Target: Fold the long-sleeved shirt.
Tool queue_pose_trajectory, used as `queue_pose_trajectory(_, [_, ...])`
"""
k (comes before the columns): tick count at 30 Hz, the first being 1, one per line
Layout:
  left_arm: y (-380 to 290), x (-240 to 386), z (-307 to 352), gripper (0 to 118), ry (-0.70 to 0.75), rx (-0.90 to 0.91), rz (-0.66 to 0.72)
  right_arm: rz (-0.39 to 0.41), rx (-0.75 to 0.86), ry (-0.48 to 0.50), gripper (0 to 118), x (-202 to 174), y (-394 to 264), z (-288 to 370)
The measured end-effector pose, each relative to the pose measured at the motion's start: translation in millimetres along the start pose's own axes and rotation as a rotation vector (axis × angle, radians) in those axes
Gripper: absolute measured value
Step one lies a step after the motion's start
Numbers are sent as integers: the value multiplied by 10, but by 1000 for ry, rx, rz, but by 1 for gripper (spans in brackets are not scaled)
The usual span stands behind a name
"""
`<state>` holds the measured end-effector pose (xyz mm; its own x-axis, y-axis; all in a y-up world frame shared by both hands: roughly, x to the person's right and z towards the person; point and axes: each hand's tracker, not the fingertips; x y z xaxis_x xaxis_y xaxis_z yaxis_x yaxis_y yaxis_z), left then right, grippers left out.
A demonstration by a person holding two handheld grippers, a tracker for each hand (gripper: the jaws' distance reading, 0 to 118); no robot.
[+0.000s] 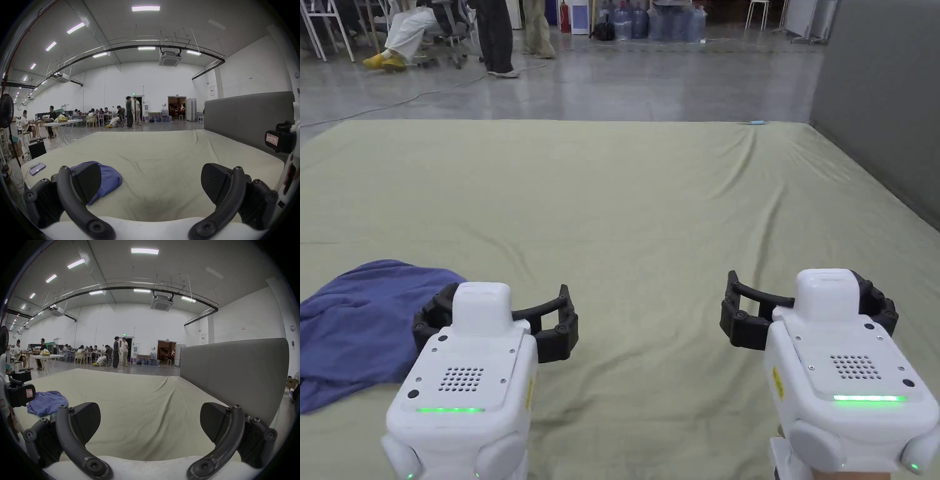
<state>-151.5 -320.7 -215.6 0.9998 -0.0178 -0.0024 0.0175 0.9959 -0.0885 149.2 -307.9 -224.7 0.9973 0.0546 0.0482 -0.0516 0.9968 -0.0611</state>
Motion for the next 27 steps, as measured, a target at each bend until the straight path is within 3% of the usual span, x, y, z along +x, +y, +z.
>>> queue_pose_trajectory(27, [-10,42,-33,118,-17,-6,-8,-10,-5,-9,118,25,-11,-14])
